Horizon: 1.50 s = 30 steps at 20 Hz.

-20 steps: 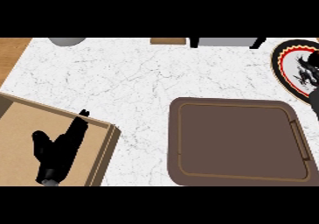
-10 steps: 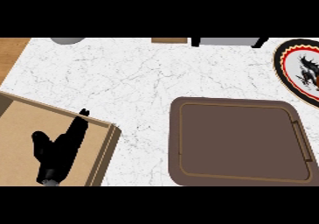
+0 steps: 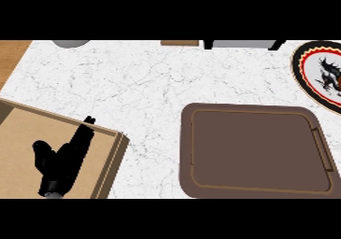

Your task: Pick the squash from the tray and place it in the plate

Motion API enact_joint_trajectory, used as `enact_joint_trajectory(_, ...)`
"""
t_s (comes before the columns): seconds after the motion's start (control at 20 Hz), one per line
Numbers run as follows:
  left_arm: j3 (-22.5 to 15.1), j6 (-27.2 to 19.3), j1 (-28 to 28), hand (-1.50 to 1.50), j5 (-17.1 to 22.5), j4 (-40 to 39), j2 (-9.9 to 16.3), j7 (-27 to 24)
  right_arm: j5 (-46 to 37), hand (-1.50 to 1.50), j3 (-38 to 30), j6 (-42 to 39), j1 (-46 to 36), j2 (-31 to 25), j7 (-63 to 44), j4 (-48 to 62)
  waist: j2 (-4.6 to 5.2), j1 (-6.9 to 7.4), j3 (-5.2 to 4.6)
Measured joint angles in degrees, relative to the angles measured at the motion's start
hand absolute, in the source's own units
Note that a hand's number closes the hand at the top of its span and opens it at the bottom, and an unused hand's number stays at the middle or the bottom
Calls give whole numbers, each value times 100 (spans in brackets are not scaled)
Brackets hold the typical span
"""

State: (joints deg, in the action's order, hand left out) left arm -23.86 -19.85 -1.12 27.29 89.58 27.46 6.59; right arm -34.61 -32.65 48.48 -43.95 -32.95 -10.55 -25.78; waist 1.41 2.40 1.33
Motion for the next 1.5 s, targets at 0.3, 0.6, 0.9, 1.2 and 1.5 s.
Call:
enact_joint_trajectory(0.3, -25, -87, -39, 0, -39, -10, -7, -22, 1016, -150, -776, 40, 165, 86, 1292, -317, -39, -47, -1)
enact_joint_trajectory(0.6, 50, 16, -117, 0, 33, -88, -15, -79, 2033, -150, -1420, -961, 511, 38, 2414, -389, -132, -135, 0)
enact_joint_trajectory(0.9, 110, 52, -186, 0, 8, -101, -21, -41, 2613, -150, -1598, -2002, 1081, 245, 3218, -455, -201, -210, -12)
enact_joint_trajectory(1.2, 132, 8, -236, 0, -17, -82, -19, 7, 2650, -150, -1307, -2355, 1641, 550, 3242, -838, -242, -266, -25)
enact_joint_trajectory(1.5, 152, -44, -263, 0, -40, -53, -15, 85, 2525, -150, -891, -2309, 2175, 966, 2883, -1573, -260, -302, -29)
